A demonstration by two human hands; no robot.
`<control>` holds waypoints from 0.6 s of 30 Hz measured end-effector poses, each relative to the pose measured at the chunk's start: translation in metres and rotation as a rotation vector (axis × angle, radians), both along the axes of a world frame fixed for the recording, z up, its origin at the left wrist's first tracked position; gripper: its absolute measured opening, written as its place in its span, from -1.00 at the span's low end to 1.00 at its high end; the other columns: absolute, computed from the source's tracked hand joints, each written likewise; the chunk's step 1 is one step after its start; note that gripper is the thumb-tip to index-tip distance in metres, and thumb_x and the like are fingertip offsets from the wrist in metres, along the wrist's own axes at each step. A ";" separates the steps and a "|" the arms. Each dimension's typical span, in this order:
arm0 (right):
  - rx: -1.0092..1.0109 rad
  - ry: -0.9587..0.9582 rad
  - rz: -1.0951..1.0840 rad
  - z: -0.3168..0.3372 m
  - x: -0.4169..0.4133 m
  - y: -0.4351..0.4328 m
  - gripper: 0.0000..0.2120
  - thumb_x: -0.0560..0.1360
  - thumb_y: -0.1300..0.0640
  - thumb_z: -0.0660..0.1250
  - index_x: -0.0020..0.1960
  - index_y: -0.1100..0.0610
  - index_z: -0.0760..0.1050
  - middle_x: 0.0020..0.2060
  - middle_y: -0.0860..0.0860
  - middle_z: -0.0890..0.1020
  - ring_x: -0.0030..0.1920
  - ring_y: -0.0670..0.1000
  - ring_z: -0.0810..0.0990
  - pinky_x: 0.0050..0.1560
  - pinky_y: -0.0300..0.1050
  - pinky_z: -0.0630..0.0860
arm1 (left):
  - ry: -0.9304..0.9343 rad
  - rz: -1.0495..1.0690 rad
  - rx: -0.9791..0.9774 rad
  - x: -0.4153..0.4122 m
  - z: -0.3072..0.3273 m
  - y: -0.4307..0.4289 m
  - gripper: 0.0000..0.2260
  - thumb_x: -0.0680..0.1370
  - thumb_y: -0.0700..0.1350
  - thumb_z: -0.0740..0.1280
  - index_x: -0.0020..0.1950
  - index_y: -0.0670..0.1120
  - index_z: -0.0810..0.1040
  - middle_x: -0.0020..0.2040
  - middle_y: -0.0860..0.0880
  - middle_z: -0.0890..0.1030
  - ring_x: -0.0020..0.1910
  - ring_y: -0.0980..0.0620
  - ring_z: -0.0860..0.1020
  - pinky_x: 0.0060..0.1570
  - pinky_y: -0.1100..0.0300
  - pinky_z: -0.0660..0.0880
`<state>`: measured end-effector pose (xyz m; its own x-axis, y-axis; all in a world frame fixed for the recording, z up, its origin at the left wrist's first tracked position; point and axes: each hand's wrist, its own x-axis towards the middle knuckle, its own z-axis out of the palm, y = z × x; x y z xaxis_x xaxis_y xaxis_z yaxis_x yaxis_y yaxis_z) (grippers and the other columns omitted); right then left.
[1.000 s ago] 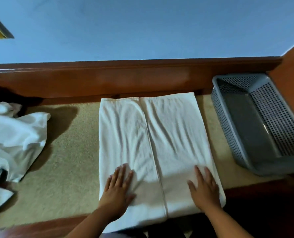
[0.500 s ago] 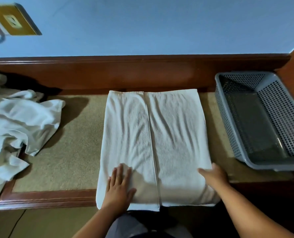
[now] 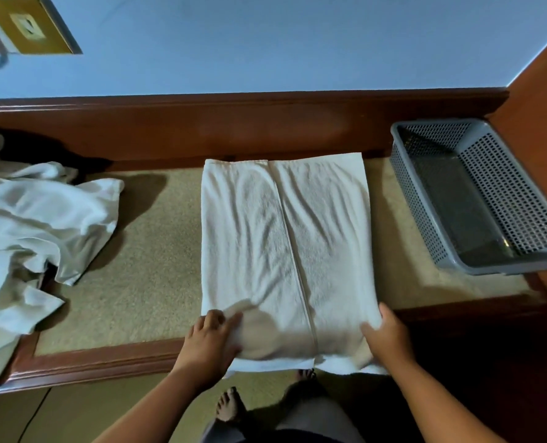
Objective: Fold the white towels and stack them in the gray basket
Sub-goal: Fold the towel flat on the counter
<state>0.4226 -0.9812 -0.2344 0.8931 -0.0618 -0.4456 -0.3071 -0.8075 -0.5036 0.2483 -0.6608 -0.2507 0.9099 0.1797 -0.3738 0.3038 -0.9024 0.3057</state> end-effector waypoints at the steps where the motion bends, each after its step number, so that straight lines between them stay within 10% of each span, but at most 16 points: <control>1: 0.038 -0.015 -0.021 0.005 -0.005 0.012 -0.71 0.44 0.24 0.43 0.16 0.18 0.55 -0.12 0.06 0.62 -0.09 0.13 0.60 -0.09 -0.10 0.47 | 0.028 0.049 -0.063 -0.003 0.003 0.003 -0.48 0.59 0.13 0.25 0.55 0.16 0.27 0.29 -0.02 0.38 0.26 -0.11 0.44 0.29 0.01 0.42; 5: 0.195 -0.109 -0.073 0.023 -0.046 0.080 -0.64 0.46 0.25 0.38 0.25 0.10 0.58 -0.09 0.02 0.67 -0.01 0.14 0.66 -0.06 -0.15 0.48 | 0.048 0.368 -0.431 -0.015 0.009 0.021 -0.70 0.66 0.02 0.24 0.39 0.09 0.49 0.16 0.03 0.52 0.09 0.04 0.55 0.13 0.12 0.49; 11: 0.243 0.250 0.736 0.010 -0.140 0.154 -0.41 0.49 -0.01 0.38 0.50 -0.13 0.36 0.12 -0.15 0.60 0.15 -0.13 0.54 0.20 -0.26 0.43 | -0.045 0.820 -0.907 -0.020 0.013 0.034 -0.72 0.72 -0.06 0.14 0.38 -0.09 0.47 0.07 -0.07 0.67 -0.06 -0.10 0.63 0.13 -0.18 0.56; 18: 0.030 0.201 0.497 -0.045 -0.175 0.120 -0.69 0.51 0.05 0.36 0.25 -0.02 0.53 0.24 -0.03 0.50 0.26 0.01 0.54 0.31 -0.13 0.43 | -0.048 0.503 -0.784 -0.032 0.014 0.022 -0.49 0.65 -0.05 0.30 0.53 0.22 0.17 0.21 -0.01 0.48 0.05 -0.01 0.62 0.09 -0.04 0.59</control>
